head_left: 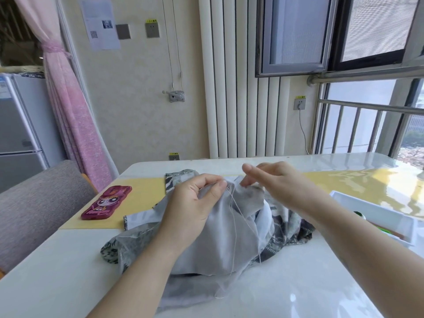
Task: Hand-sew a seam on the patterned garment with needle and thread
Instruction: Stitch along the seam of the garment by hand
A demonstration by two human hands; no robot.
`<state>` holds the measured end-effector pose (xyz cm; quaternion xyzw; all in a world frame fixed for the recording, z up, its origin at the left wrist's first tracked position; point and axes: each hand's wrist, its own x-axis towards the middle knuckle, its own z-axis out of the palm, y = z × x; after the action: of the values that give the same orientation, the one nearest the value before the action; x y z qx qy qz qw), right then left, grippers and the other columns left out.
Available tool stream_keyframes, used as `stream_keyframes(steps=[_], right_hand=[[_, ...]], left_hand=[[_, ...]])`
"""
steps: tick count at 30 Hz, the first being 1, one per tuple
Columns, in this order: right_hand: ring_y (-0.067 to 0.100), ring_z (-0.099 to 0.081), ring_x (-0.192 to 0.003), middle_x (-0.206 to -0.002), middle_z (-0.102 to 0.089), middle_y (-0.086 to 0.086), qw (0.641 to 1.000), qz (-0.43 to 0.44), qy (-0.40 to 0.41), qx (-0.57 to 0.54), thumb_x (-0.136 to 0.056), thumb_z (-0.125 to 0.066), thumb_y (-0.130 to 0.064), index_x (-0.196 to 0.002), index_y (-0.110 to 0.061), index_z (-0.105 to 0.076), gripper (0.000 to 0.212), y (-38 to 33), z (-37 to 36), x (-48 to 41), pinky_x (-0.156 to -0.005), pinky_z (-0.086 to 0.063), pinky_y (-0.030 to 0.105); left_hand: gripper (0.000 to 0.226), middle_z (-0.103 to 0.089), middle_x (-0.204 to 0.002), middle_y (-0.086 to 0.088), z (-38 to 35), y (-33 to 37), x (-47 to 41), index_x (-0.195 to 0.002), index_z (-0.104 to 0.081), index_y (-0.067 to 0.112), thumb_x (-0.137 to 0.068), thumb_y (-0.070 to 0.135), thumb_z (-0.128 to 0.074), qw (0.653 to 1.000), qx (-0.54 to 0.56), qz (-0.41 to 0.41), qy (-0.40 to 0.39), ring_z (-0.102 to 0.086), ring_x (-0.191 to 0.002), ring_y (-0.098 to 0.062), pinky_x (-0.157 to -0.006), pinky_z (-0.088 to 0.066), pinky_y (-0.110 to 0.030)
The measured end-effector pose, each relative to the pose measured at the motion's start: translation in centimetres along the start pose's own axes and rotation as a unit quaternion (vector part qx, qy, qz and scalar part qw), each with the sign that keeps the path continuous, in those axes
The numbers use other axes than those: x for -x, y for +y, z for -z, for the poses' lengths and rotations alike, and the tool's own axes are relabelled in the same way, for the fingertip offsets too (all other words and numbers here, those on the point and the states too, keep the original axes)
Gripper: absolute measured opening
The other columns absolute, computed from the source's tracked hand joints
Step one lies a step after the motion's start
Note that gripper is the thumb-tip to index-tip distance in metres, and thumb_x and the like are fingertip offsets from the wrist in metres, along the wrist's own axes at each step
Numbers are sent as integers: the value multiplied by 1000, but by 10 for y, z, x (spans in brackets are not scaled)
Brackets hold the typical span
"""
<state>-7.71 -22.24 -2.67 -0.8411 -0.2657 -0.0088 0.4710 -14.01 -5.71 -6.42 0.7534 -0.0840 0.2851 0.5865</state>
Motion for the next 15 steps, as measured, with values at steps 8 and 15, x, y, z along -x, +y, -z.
stream_keyframes(steps=[8, 15], right_hand=[[10, -60, -63, -68, -68, 1, 943, -22, -127, -306, -70, -68, -25, -72, -12, -73, 14, 0, -11, -1, -63, -47, 19], [15, -66, -54, -76, -69, 10, 760, -115, 2, -640, -100, -40, -10, -78, -6, -49, 24, -13, 0, -19, -44, -50, 20]], left_hand=[[15, -71, -79, 24, 0, 2, 2, -83, -69, 23, -88, 11, -62, 1000, 8, -2, -24, -62, -81, 13, -75, -40, -2], [18, -67, -79, 8, 6, -6, 1, -83, -71, 24, -76, 36, -60, 999, 24, 21, -16, -58, -76, -1, -74, -42, -9]])
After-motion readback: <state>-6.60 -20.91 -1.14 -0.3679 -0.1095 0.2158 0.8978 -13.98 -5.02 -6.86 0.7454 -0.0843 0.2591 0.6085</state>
